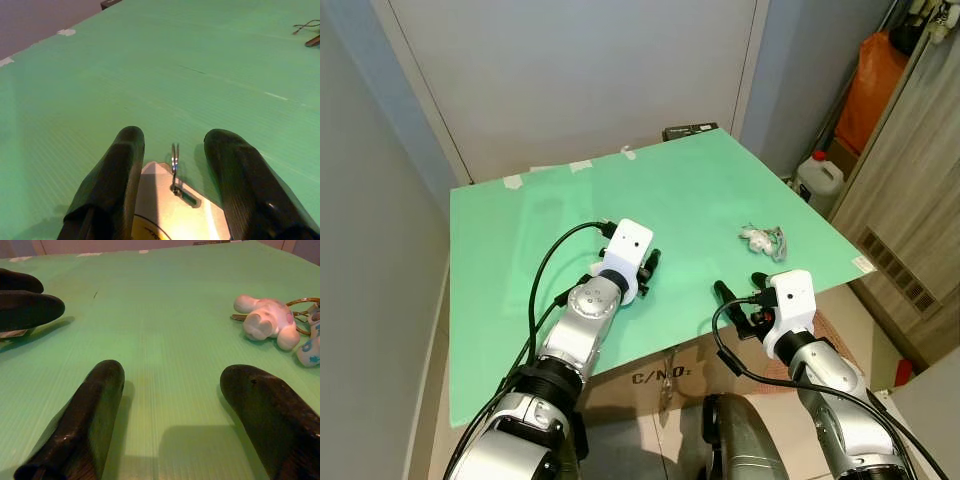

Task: Hang keys on a hook

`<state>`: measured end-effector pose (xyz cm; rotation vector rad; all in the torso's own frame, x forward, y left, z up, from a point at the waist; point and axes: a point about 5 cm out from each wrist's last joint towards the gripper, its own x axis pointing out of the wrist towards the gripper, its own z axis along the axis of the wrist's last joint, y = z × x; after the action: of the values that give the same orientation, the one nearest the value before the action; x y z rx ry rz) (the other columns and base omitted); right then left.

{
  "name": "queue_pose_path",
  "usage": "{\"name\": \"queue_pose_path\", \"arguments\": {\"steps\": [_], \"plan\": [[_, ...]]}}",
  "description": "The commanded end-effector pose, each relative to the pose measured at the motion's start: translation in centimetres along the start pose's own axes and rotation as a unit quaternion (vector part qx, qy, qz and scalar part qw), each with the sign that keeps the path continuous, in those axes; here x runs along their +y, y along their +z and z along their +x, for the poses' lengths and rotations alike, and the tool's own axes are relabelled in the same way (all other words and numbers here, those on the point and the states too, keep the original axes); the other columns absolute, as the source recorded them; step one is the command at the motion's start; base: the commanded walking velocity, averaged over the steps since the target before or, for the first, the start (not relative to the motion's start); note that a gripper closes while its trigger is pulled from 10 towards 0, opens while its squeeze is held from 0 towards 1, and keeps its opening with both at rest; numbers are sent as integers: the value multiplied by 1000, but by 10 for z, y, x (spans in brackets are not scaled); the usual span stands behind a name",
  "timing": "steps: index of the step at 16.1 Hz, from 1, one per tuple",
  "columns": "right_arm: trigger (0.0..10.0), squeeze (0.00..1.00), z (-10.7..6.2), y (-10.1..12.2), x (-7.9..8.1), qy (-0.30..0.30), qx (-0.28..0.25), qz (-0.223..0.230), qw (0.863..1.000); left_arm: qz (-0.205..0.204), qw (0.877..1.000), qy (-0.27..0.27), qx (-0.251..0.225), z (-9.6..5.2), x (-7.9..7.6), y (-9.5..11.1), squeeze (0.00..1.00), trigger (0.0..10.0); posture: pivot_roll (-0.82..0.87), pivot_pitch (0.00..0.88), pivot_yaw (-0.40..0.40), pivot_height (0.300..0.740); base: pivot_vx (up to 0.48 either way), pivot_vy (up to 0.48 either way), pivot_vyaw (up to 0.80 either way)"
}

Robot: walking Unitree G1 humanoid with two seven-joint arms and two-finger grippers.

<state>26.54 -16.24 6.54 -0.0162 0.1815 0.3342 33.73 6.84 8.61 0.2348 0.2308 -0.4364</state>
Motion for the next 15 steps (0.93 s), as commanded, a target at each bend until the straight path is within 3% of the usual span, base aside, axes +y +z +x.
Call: {"name": "queue_pose_path", "arguments": {"steps": [1,2,3,6,10,13,15], "plan": [[10000,0,2,4,0,-1,-4,-1,1000,9,1000,-8,-3,2,1,3,0,7647,-103,0,33,596,0,0,0],[10000,0,2,4,0,-1,-4,-1,1000,-7,1000,-12,3,2,0,2,0,4549,-104,0,33,596,0,0,0],[10000,0,2,4,-1,-1,-4,-2,1000,-15,1000,-22,6,3,-2,1,0,0,-105,0,33,596,0,0,0],[10000,0,1,4,-1,-2,-3,-2,1000,-56,998,-37,11,4,-4,-1,0,0,-109,0,33,596,0,0,0],[10000,0,1,5,-2,-4,-4,-2,1000,-56,998,-41,7,4,-4,1,0,0,-111,0,36,596,0,0,0],[10000,0,2,5,-2,-5,-5,-2,1000,-43,998,-44,-3,4,-3,3,0,0,-110,0,37,596,0,0,0],[10000,0,2,5,-2,-5,-5,-2,1000,-7,999,-38,-17,4,0,7,0,0,-107,0,37,596,0,0,0]]}}
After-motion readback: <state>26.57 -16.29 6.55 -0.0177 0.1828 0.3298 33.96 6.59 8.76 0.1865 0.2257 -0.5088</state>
